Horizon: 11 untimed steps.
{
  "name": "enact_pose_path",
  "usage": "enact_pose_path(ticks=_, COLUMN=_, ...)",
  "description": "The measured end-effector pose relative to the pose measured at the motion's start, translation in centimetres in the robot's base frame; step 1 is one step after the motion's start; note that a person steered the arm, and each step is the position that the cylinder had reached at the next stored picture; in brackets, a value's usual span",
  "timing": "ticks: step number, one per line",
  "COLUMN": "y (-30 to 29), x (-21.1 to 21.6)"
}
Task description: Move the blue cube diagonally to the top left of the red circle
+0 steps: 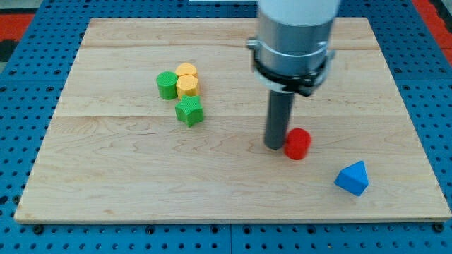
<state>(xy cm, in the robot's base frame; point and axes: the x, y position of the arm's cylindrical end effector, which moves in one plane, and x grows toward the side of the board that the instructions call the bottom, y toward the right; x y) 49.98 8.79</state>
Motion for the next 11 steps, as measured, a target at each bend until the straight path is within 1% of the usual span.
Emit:
enact_pose_path(ticks=1, y=4.7, x=0.0)
enact_pose_path(ticks=2, y=2.7, x=-0.5)
enact_pose_path(ticks=3, y=3.5, x=-7.1)
enact_pose_path(ticks=4, y=11.8, x=-13.6)
enact_pose_path(ticks=5, y=14.3, x=-20.8)
enact_pose_path(ticks=6, y=10.4, x=-21.6)
enact_pose_path(ticks=7, y=5.9, x=-18.0)
enact_pose_path(ticks=9, y=5.5, x=-10.0)
enact_pose_path(ticks=10, y=1.4, x=-13.1)
enact_pose_path(ticks=11, y=1.3, x=-13.6)
